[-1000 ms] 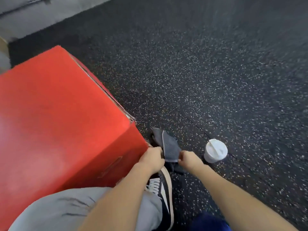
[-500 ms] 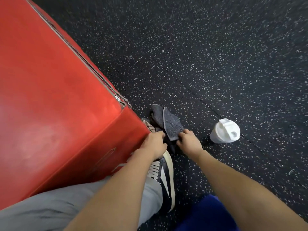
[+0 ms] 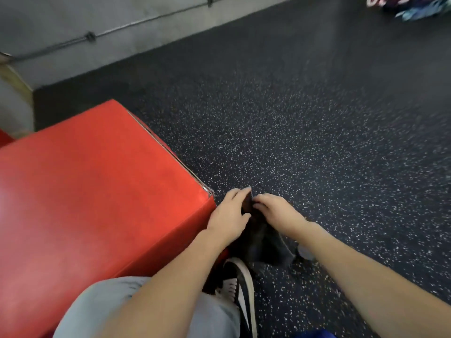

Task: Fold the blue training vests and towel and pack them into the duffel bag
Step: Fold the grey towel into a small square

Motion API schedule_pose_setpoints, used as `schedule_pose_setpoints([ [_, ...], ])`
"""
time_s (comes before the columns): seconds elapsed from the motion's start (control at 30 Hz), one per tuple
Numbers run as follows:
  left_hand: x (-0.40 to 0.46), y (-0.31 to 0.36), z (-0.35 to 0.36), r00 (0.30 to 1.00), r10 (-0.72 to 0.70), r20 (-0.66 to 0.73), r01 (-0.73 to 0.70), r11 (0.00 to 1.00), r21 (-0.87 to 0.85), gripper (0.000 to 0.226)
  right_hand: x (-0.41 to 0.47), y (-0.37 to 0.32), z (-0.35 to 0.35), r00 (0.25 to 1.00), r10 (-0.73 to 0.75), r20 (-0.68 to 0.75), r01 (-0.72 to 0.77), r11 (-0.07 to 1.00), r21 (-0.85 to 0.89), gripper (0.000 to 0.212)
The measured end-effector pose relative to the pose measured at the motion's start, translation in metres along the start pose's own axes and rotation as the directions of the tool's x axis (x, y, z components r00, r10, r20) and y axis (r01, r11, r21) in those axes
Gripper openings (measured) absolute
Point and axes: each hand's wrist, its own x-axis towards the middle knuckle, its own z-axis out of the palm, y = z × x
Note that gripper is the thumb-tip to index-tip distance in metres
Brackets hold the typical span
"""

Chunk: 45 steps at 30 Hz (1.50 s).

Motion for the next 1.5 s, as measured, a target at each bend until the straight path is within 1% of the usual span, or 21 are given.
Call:
schedule_pose_setpoints([
  [0.07, -0.001, 0.020, -0.038, 0.996, 0.065, -0.062, -0.064, 0.998, 0.020, 0.076, 0.004, -0.029, -0.030, 0.995, -0.089, -0.032, 0.088, 0.995, -0.045, 0.023],
  [0.13, -0.005, 0.043, -0.082, 0.987, 0.103, -0.120, -0.097, 0.994, 0.055, 0.072, 0.007, -0.059, -0.061, 0.985, -0.157, -0.065, 0.152, 0.986, -0.072, 0.024],
  [0.2, -0.013, 0.067, -0.127, 0.979, 0.131, -0.159, -0.105, 0.981, 0.162, 0.054, 0.010, -0.091, -0.094, 0.971, -0.213, -0.108, 0.204, 0.975, -0.085, 0.025],
  [0.27, -0.025, 0.089, -0.168, 0.967, 0.132, -0.218, -0.077, 0.967, 0.243, 0.028, 0.010, -0.124, -0.127, 0.962, -0.232, -0.145, 0.220, 0.971, -0.097, 0.023],
  [0.33, -0.037, 0.106, -0.205, 0.943, 0.103, -0.316, -0.038, 0.978, 0.207, 0.009, 0.006, -0.159, -0.158, 0.956, -0.231, -0.181, 0.215, 0.971, -0.104, 0.021],
  [0.4, -0.052, 0.120, -0.240, 0.906, 0.086, -0.414, -0.043, 0.993, 0.113, 0.002, 0.001, -0.192, -0.185, 0.933, -0.268, -0.240, 0.248, 0.963, -0.108, 0.017],
  [0.47, -0.070, 0.135, -0.275, 0.865, 0.104, -0.491, -0.104, 0.994, 0.028, 0.012, -0.003, -0.227, -0.208, 0.908, -0.312, -0.279, 0.289, 0.950, -0.121, 0.012],
  [0.53, -0.092, 0.150, -0.314, 0.813, 0.112, -0.572, -0.139, 0.990, -0.004, 0.013, -0.006, -0.259, -0.229, 0.897, -0.331, -0.293, 0.301, 0.943, -0.141, 0.004],
  [0.6, -0.115, 0.162, -0.358, 0.726, 0.122, -0.677, -0.150, 0.989, 0.017, 0.009, -0.012, -0.289, -0.249, 0.891, -0.346, -0.295, 0.314, 0.937, -0.153, 0.008],
  [0.67, -0.149, 0.167, -0.406, 0.610, 0.128, -0.782, -0.143, 0.988, 0.051, 0.010, -0.021, -0.320, -0.271, 0.879, -0.362, -0.310, 0.316, 0.929, -0.190, 0.017],
  [0.77, -0.203, 0.166, -0.464, 0.466, 0.100, -0.879, -0.139, 0.989, 0.039, 0.011, -0.030, -0.353, -0.305, 0.866, -0.358, -0.349, 0.284, 0.926, -0.247, 0.022],
  [0.83, -0.246, 0.162, -0.498, 0.363, 0.097, -0.927, -0.102, 0.993, 0.064, 0.012, -0.038, -0.382, -0.324, 0.845, -0.372, -0.384, 0.279, 0.920, -0.276, 0.022],
  [0.93, -0.306, 0.155, -0.536, 0.220, 0.105, -0.970, -0.088, 0.992, 0.087, 0.012, -0.053, -0.429, -0.343, 0.778, -0.435, -0.453, 0.308, 0.893, -0.328, 0.020],
  [1.0, -0.339, 0.152, -0.552, 0.164, 0.118, -0.979, -0.062, 0.992, 0.110, 0.011, -0.058, -0.458, -0.352, 0.718, -0.477, -0.508, 0.363, 0.878, -0.311, 0.018],
  [1.07, -0.367, 0.149, -0.564, 0.139, 0.127, -0.982, -0.021, 0.992, 0.125, 0.010, -0.061, -0.486, -0.357, 0.663, -0.517, -0.541, 0.412, 0.856, -0.313, 0.016],
  [1.13, -0.392, 0.144, -0.573, 0.116, 0.146, -0.982, 0.026, 0.988, 0.150, 0.010, -0.061, -0.509, -0.356, 0.631, -0.545, -0.552, 0.452, 0.836, -0.310, 0.014],
  [1.17, -0.403, 0.140, -0.577, 0.117, 0.149, -0.982, 0.049, 0.987, 0.155, 0.010, -0.060, -0.519, -0.354, 0.621, -0.550, -0.558, 0.468, 0.831, -0.299, 0.012],
  [1.23, -0.422, 0.131, -0.582, 0.145, 0.145, -0.979, 0.089, 0.983, 0.158, 0.013, -0.059, -0.536, -0.345, 0.605, -0.553, -0.573, 0.490, 0.826, -0.280, 0.015],
  [1.3, -0.436, 0.120, -0.585, 0.176, 0.140, -0.974, 0.117, 0.980, 0.161, 0.017, -0.059, -0.548, -0.334, 0.611, -0.546, -0.573, 0.501, 0.827, -0.255, 0.021],
  [1.37, -0.445, 0.107, -0.586, 0.196, 0.123, -0.973, 0.149, 0.977, 0.153, 0.014, -0.057, -0.557, -0.321, 0.623, -0.548, -0.559, 0.500, 0.828, -0.254, 0.023],
  [1.5, -0.448, 0.075, -0.586, 0.225, 0.073, -0.972, 0.215, 0.969, 0.123, 0.010, -0.044, -0.569, -0.295, 0.652, -0.567, -0.503, 0.513, 0.819, -0.258, 0.019],
])
